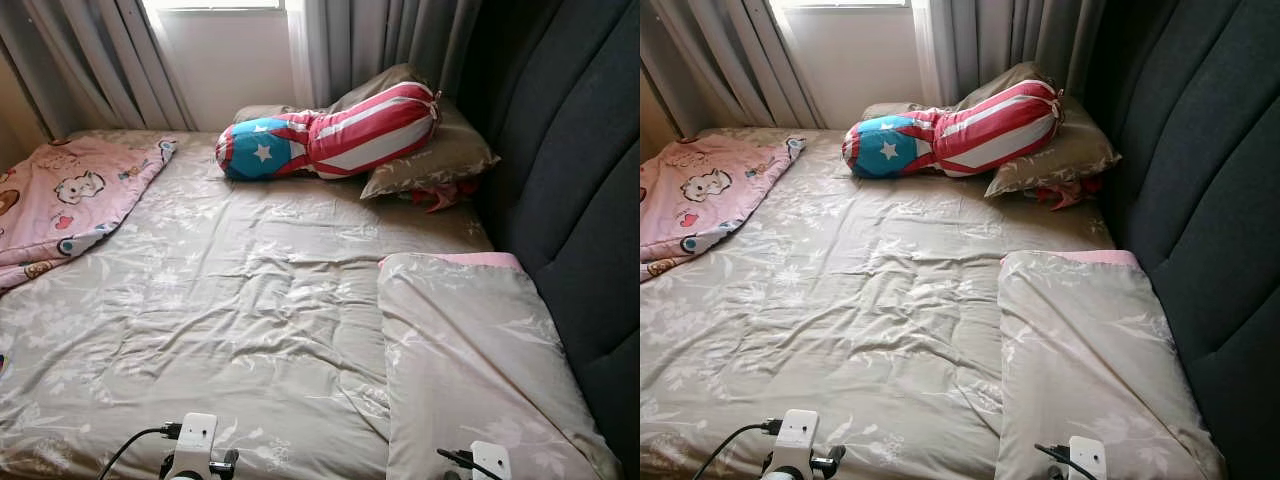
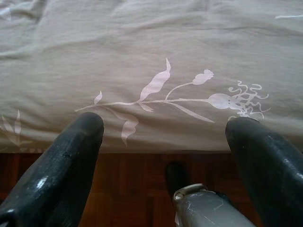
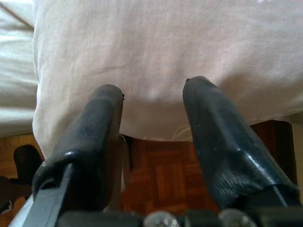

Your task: Clean up the room

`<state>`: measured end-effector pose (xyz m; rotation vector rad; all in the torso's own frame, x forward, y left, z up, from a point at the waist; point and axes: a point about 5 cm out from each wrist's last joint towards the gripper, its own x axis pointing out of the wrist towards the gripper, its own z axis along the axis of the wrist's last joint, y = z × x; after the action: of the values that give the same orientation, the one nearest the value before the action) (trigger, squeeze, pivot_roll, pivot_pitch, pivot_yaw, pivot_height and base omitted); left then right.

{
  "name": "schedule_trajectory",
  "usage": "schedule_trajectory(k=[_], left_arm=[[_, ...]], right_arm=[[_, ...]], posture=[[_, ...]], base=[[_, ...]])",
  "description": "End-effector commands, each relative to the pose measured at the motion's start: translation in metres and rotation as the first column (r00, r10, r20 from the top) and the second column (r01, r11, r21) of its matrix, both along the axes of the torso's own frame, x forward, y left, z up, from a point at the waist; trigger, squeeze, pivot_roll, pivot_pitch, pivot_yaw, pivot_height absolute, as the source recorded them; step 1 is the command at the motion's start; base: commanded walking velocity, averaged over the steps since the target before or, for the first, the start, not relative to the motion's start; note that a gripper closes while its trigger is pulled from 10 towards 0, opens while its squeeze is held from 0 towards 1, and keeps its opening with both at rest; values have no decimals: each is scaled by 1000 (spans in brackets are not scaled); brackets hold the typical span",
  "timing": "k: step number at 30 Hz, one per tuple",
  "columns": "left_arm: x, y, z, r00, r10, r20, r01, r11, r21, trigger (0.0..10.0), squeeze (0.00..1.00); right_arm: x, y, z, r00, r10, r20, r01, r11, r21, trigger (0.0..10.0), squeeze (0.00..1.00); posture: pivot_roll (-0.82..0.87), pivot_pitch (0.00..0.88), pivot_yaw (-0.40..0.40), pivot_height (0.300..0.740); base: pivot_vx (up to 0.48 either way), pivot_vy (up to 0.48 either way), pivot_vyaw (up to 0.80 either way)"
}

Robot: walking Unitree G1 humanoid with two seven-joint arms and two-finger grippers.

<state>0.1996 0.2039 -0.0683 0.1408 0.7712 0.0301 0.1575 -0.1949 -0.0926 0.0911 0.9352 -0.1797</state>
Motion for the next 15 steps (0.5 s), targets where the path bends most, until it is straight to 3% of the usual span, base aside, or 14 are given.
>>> schedule_trajectory(k=[1,2,9,11,15], left_arm=[[-4,0,-3,1000,-3,-21,4,1000,15,10000,0],[-4,0,-3,1000,-6,-19,7,1000,16,10000,0],[-6,-3,-4,1000,10,-19,-10,1000,4,10000,0],[-7,-3,-5,999,34,-17,-34,999,-4,10000,0],[-12,1,-6,999,33,-29,-33,999,7,10000,0]], right_arm=[[-7,1,-3,999,-4,-32,4,1000,10,10000,584],[-7,1,-3,999,-3,-35,4,1000,18,10000,0],[-14,-9,-4,996,67,-59,-68,997,-22,10000,0],[-13,-11,-4,994,93,-61,-97,993,-63,10000,0],[-14,-9,-4,995,77,-61,-80,995,-51,10000,0]], posture=[[-78,0,-13,740],[-80,0,-11,740],[-63,0,-14,740],[-62,0,-10,740],[-65,0,-6,740]], base=[[0,0,0],[0,0,0],[0,0,0],[0,0,619],[0,0,800]])
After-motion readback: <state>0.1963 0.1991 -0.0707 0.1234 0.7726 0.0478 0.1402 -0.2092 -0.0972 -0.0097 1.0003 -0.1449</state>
